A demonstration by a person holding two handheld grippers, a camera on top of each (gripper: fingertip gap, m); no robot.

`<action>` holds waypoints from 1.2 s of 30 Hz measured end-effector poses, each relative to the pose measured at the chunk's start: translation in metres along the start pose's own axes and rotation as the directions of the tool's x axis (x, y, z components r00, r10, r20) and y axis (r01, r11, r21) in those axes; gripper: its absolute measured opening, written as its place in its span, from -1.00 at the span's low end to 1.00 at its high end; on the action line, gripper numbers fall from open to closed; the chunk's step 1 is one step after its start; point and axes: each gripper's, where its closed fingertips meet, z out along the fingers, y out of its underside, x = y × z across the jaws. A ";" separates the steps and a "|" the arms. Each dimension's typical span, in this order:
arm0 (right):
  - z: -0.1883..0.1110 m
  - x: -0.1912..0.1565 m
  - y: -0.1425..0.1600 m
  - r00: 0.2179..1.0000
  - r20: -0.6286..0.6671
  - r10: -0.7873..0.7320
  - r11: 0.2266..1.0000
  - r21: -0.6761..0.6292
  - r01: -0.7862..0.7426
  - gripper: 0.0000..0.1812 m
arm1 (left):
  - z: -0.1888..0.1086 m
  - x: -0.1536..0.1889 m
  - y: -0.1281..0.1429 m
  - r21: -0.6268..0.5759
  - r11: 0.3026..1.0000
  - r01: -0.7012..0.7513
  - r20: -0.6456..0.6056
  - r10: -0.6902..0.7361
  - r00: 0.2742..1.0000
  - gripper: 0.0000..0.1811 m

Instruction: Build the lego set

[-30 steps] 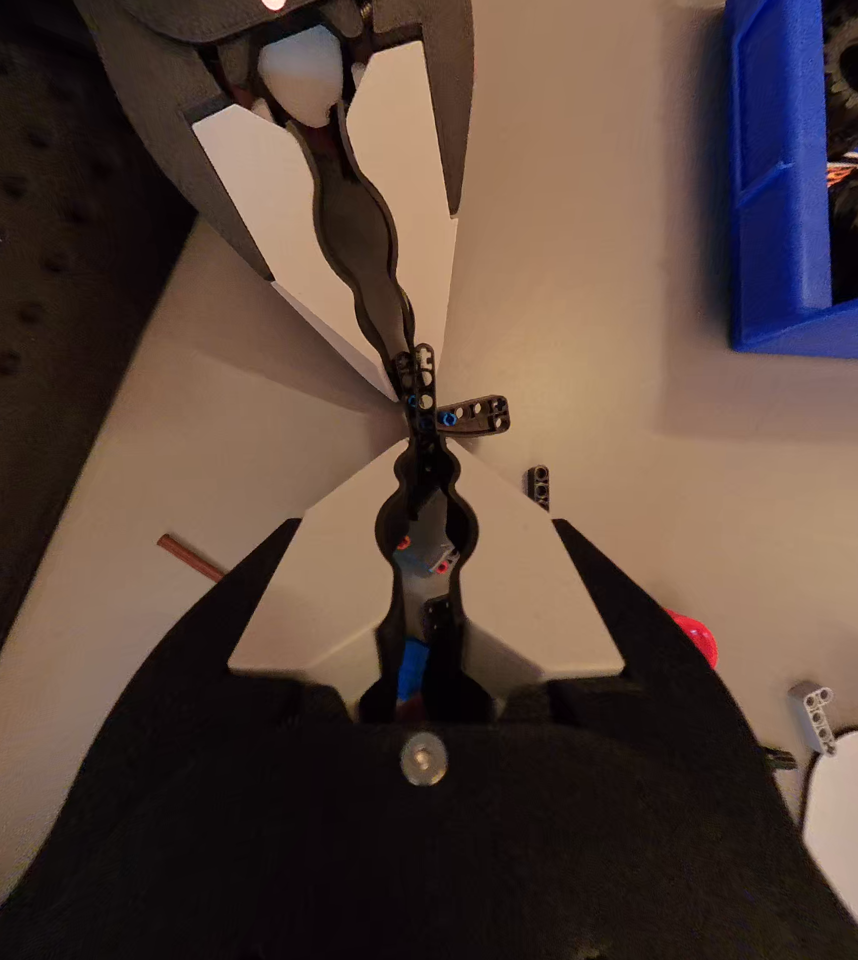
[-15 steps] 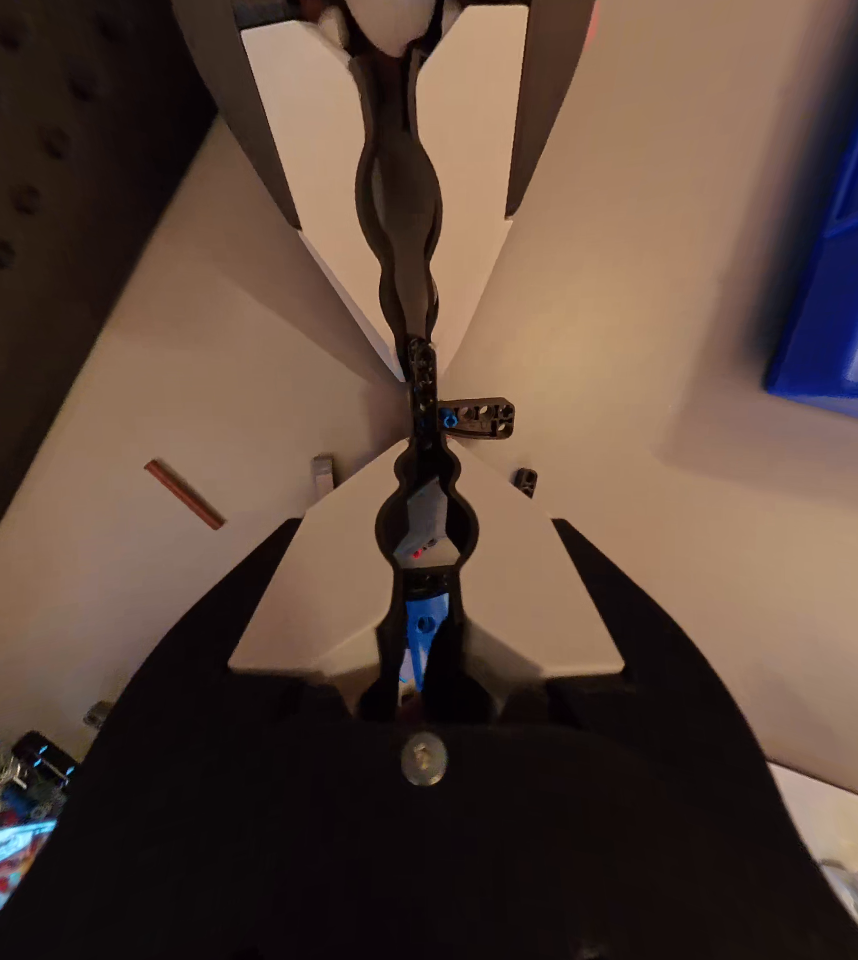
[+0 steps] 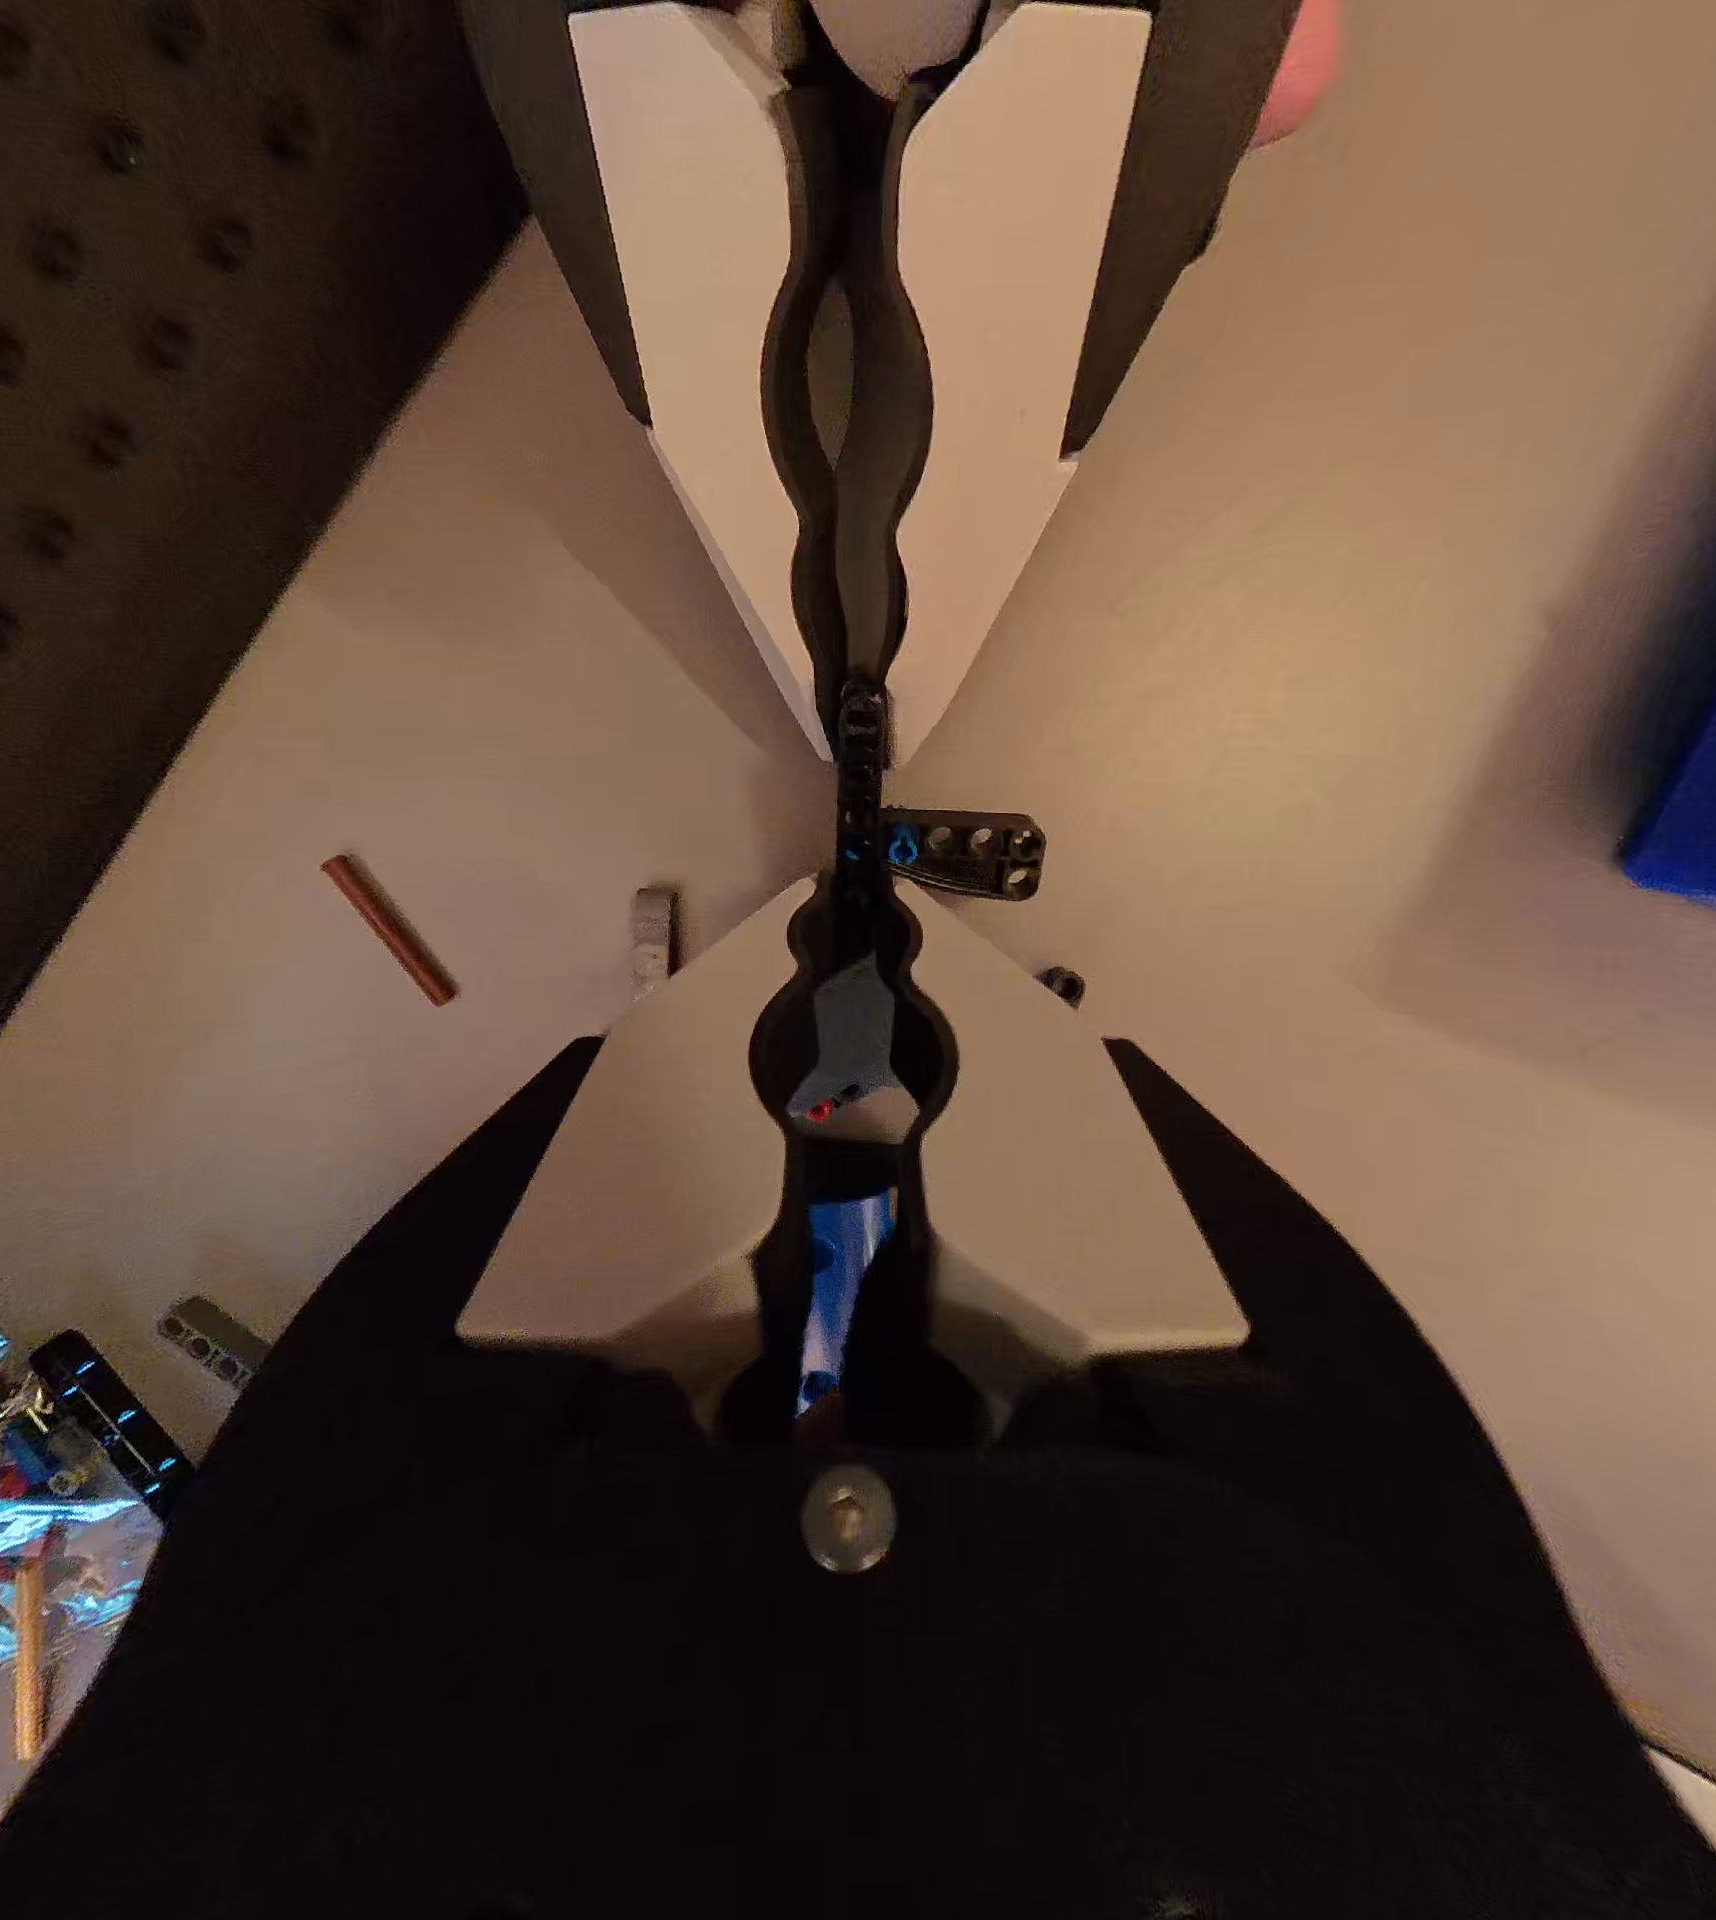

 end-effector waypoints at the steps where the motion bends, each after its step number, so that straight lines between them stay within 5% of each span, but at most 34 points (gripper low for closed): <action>1: 0.000 0.000 0.000 1.000 -0.006 -0.002 1.000 -0.001 0.002 -0.95 | 0.000 0.000 0.000 0.000 1.000 0.000 -0.001 0.000 1.000 -0.94; 21: 0.000 0.005 -0.002 0.994 -0.091 0.058 0.998 0.025 -0.056 -0.93 | -0.001 -0.002 0.001 -0.004 1.000 0.000 0.041 0.000 0.999 -0.94; 22: -0.003 0.005 -0.003 0.991 -0.099 0.090 0.995 0.047 -0.086 -0.74 | -0.001 -0.002 0.001 -0.005 1.000 -0.006 0.046 0.006 0.999 -0.94; 24: -0.011 0.006 -0.002 0.983 -0.131 0.126 0.990 0.076 -0.117 -0.66 | -0.001 -0.001 0.001 -0.007 1.000 -0.013 0.053 0.013 0.999 -0.94; 28: -0.022 0.003 0.004 0.965 -0.208 0.157 0.985 0.111 -0.136 -1.00 | 0.000 -0.001 0.001 -0.008 1.000 -0.012 0.053 0.013 0.999 -0.94; 36: -0.011 0.001 0.007 0.951 -0.255 0.174 0.983 0.101 -0.153 -1.00 | 0.001 0.000 0.000 -0.013 1.000 -0.022 0.055 0.023 0.998 -0.95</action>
